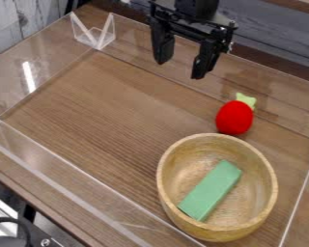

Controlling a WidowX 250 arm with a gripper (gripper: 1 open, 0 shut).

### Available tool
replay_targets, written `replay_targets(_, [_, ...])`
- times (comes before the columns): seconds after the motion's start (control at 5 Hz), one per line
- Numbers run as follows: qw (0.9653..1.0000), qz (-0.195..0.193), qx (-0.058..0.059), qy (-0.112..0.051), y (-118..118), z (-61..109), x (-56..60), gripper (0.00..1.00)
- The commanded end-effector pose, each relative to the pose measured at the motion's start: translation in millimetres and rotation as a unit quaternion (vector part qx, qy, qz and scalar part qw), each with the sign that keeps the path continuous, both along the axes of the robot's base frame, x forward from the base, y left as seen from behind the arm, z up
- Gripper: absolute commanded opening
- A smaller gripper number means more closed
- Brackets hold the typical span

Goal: Move the red object to the left side of the table

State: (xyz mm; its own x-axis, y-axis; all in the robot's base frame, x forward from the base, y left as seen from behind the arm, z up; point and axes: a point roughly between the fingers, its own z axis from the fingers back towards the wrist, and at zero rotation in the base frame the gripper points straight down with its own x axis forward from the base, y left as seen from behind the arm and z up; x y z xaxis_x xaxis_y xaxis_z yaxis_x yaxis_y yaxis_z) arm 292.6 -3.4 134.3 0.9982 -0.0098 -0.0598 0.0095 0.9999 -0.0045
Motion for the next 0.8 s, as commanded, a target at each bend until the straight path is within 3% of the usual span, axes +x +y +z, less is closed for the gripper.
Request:
replay_targets(0.0, [1.0000, -0.006, -0.002, 0.007, -7.2, -8.2, 0.9, 1.00])
replay_targets(0.4, [0.9970, -0.074, -0.022, 0.007, -40.2, -27.1, 0.4, 1.00])
replay_targets(0.6, [0.9954, -0.093, -0.021, 0.002, -57.6, -35.5, 6.4, 1.00])
